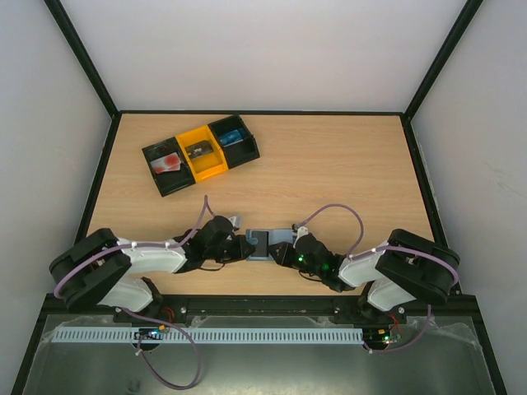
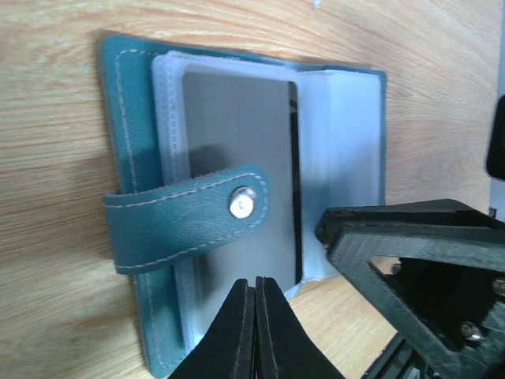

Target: Take the credit cards out of the card holder

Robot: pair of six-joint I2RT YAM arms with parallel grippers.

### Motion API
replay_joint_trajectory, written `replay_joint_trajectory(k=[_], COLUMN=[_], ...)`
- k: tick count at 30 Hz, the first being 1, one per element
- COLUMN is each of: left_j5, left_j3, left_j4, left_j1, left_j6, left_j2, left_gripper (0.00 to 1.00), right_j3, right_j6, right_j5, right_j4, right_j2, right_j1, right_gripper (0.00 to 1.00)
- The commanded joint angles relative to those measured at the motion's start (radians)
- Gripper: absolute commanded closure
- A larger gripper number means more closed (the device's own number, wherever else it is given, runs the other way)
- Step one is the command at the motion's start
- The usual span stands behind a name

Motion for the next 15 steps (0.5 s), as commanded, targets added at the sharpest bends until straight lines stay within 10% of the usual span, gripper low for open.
replay_joint_trajectory(k=[1, 15], left_j5=[-0.016, 0.005], left_j3=[-0.018, -0.091], left_j4=[0.025, 0.129], left_j1=[-0.002, -0.003], left_j6=[0.005, -0.009], left_j2=[0.050, 0.125], left_gripper=[0.97, 0.97], right_j3=[-0.007, -0.013], right_j6=[-0.008, 0.004], right_j5=[0.022, -0.028], right_j4=[0.026, 0.143], right_j2=[0.006, 0.114], right_j1=[-0.005, -0.006], right_gripper=[0.83, 0.89])
